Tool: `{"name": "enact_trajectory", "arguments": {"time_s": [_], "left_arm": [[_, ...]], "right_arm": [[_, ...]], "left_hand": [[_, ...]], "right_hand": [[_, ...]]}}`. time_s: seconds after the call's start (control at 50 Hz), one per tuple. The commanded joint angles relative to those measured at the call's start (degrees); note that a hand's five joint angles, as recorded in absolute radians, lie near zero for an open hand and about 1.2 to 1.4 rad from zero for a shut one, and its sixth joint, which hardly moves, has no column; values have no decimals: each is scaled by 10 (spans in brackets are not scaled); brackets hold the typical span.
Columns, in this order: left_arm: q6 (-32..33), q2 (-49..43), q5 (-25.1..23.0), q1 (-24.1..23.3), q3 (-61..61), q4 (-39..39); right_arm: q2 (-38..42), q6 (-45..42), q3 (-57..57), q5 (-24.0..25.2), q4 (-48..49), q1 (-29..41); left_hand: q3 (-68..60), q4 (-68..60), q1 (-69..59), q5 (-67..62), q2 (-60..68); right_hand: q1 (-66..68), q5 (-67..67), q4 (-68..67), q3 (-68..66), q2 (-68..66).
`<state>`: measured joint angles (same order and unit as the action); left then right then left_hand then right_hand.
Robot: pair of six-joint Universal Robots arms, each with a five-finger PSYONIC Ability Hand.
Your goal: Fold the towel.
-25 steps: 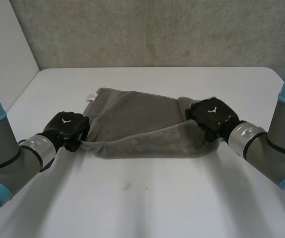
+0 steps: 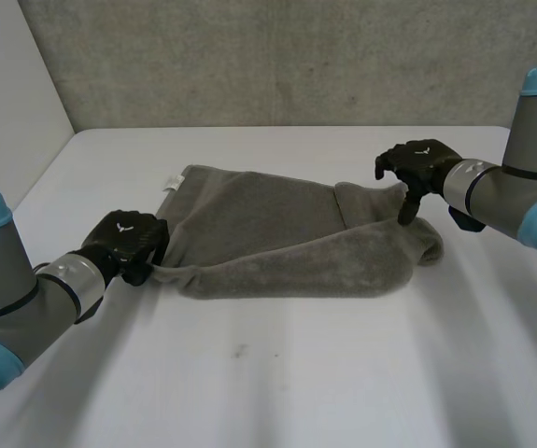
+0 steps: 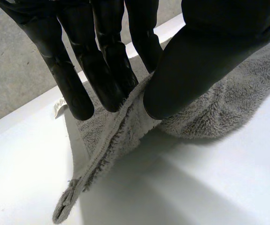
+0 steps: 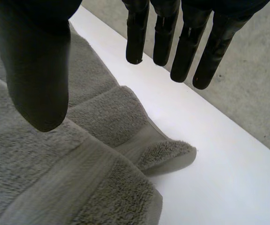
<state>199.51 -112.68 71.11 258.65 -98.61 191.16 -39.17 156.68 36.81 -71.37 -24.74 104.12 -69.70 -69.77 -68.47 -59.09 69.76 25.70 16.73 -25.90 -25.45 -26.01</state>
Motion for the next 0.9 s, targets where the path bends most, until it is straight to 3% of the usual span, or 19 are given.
{"name": "enact_trajectory", "arguments": {"time_s": [0.02,0.36,0.56,0.84,0.88,0.9], "left_arm": [[0,-1,0,-1,0,0],[0,-2,0,-1,1,0],[0,-2,0,0,1,0],[0,-4,0,0,3,0],[0,-5,0,0,4,0],[0,-5,0,0,4,0]], "right_arm": [[92,5,-124,6,-80,-8],[144,5,-160,1,-118,-19],[144,-2,-151,9,-120,-19],[146,-10,-151,12,-130,-20],[146,-10,-151,13,-130,-22],[146,-10,-151,13,-130,-22]], "left_hand": [[-103,-102,-115,-109,102],[-103,-102,-115,-109,102],[-103,-102,-115,-109,102],[-103,-102,-115,-109,102],[-103,-102,-115,-109,102],[-103,-102,-115,-109,102]], "right_hand": [[36,25,-34,-38,-33],[41,30,-39,-43,-38],[283,272,-281,-285,-279],[306,296,-304,-309,-303],[455,445,-453,-458,-452],[456,446,-454,-459,-453]]}}
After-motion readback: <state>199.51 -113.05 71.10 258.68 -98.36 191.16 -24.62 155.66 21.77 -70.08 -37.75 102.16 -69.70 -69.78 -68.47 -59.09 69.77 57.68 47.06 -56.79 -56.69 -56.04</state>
